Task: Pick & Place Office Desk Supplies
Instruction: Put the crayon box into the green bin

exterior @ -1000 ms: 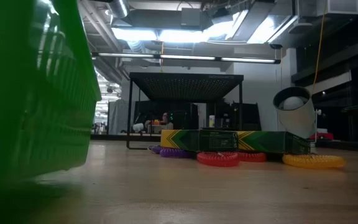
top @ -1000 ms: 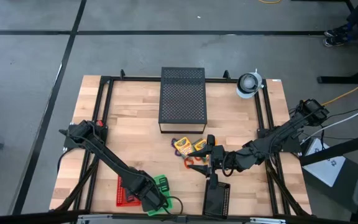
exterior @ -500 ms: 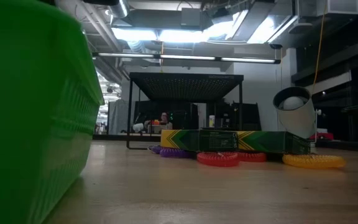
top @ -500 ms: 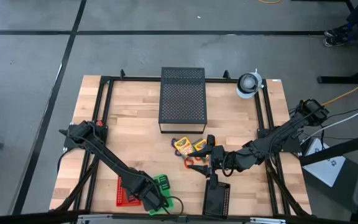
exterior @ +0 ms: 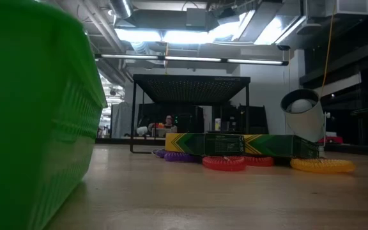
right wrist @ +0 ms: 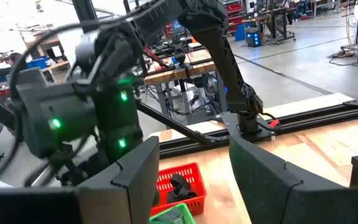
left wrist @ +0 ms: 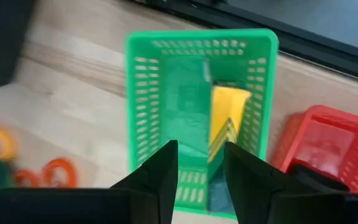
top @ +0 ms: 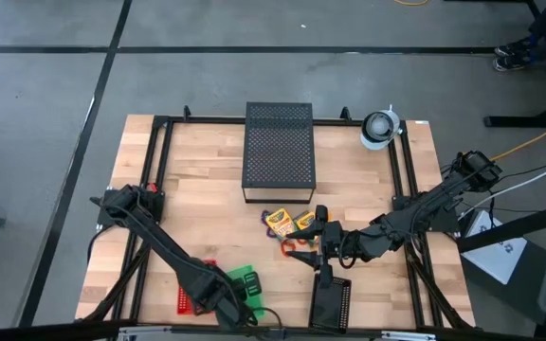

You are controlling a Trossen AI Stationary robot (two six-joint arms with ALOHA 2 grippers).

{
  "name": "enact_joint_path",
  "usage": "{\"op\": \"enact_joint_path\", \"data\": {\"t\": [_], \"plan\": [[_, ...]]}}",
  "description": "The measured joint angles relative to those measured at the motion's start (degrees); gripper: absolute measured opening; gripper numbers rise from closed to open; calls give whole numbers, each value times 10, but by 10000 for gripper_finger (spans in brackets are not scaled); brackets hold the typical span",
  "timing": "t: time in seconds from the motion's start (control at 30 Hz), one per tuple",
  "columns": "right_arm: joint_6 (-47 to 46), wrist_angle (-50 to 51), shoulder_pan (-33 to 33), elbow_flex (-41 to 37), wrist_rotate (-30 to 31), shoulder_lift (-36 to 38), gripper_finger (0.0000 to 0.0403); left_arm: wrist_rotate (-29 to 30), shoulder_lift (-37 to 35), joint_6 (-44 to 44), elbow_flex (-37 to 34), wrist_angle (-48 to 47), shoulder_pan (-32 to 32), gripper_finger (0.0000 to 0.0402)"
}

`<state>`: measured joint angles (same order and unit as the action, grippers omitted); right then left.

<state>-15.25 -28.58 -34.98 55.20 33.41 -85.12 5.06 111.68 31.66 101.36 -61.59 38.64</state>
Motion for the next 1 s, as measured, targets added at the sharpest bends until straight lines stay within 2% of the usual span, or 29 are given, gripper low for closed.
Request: {"op": "enact_joint_path", "data": {"t": [0.1, 0.2, 0.3, 0.4, 0.57, 0.67, 0.73, 0.9, 1.0], "plan": [[20, -1, -2, 0, -14, 0, 196, 21, -4, -14, 20, -3, 4, 119], [50, -7, -11, 0, -17, 0, 196, 27, -21, -66, 40, 4, -8, 118], [86, -25, -26, 0, 6, 0, 196, 10, -66, -103, 38, 11, -42, 118], [106, -24, -43, 0, 46, 0, 196, 24, -121, -106, 8, 55, -78, 118], [109, -22, -66, 0, 85, 0, 196, 117, -198, -71, -78, 137, -137, 118], [108, -19, -73, 0, 86, 0, 196, 125, -216, -67, -151, 198, -178, 118], [110, -14, -76, 0, 86, 0, 196, 140, -217, -60, -203, 244, -197, 118], [98, 5, -77, 0, 86, 0, 196, 281, -193, 44, -334, 417, -213, 118], [79, 22, -77, 0, 86, 0, 196, 320, -165, 94, -386, 508, -216, 118]]}}
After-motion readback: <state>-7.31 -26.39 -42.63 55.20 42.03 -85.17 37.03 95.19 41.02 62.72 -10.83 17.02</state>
